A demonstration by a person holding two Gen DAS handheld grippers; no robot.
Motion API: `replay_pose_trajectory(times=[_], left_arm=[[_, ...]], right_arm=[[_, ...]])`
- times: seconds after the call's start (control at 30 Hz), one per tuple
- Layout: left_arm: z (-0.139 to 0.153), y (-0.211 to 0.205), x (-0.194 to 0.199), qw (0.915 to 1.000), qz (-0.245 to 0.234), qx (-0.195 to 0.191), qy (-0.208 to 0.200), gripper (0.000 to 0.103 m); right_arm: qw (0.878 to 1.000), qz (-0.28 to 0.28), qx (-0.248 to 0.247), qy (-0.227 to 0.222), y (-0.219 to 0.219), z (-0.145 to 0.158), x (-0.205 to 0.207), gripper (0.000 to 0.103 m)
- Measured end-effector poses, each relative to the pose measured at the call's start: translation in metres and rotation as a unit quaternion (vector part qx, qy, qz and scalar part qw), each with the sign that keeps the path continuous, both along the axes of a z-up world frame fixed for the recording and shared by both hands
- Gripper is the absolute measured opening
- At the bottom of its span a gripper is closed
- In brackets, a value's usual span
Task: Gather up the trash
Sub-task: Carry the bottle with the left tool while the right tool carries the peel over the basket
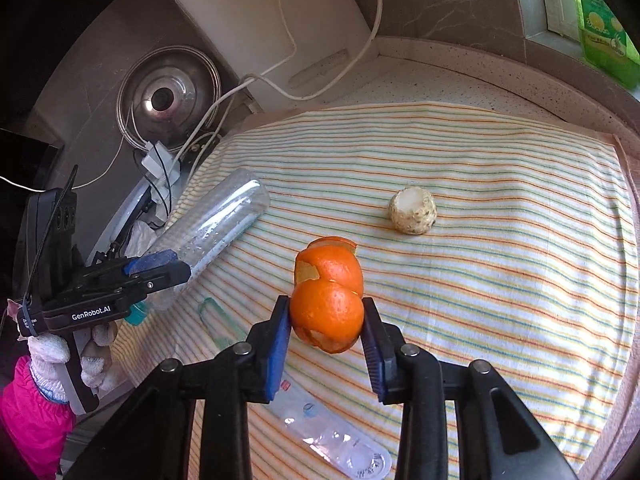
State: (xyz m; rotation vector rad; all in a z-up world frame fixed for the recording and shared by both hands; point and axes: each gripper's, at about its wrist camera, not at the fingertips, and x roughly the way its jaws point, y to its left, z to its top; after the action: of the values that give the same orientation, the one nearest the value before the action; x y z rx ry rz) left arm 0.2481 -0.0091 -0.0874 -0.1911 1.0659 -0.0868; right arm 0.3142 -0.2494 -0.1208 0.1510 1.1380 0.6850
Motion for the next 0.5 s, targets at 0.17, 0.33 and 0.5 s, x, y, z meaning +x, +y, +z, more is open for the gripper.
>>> replay_pose_trajectory(times=[0.17,0.33,0.5], left_arm=[[0.011,0.011,-0.026,0.9998,0.009,-0.005,-0.015,0.054],[0.013,0.02,-0.054,0.9997,0.011,-0.008,-0.021,0.054],[0.02,0.03,-0.082,0.9993,0.015,-0.015,-0.031,0.054]], right_arm=[[1.0,-0.002,0.005,-0.014,-0.003,0.015,-0.018,0.033],[0.999,-0.01,0.009,-0.03,-0.005,0.029,-0.04,0.033],[0.999,-0.016,0.018,-0.041,-0.004,0.043,-0.066,0.032]])
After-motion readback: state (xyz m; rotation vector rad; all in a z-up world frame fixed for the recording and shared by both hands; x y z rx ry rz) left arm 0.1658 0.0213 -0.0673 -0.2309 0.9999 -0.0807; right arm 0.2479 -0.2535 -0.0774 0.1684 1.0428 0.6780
